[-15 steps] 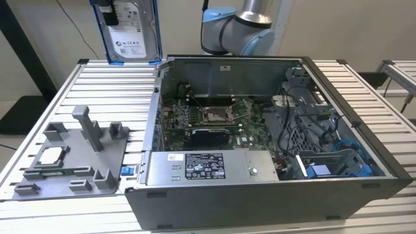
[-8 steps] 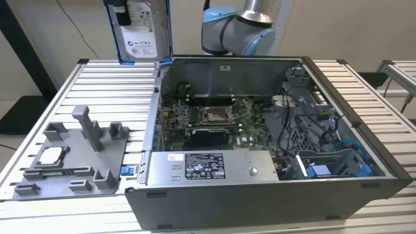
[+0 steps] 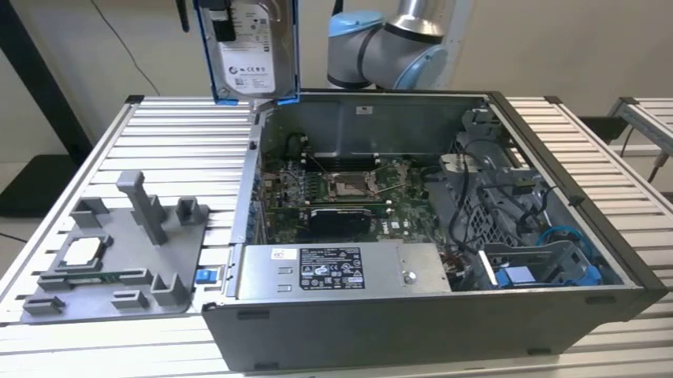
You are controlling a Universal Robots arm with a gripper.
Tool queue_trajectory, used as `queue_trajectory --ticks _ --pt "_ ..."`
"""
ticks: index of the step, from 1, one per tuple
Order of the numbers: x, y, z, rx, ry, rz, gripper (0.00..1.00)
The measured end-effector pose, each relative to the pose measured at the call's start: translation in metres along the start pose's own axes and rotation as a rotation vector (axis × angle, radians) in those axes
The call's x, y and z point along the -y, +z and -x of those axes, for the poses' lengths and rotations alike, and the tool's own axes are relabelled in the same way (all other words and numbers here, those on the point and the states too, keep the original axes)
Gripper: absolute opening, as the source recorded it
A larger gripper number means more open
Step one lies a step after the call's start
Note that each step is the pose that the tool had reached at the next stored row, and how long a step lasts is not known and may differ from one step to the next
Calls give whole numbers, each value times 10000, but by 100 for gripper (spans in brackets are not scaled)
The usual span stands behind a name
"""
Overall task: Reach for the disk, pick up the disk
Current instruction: 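Pick up the disk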
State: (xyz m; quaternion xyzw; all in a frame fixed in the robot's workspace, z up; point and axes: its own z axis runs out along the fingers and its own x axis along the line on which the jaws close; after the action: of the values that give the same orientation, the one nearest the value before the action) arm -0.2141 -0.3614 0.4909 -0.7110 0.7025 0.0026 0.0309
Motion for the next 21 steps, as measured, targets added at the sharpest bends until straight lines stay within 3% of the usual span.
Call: queue_trajectory --ticks 14,21 --pt "437 18 -6 0 -1 0 0" --pt "716 29 -9 0 0 0 0"
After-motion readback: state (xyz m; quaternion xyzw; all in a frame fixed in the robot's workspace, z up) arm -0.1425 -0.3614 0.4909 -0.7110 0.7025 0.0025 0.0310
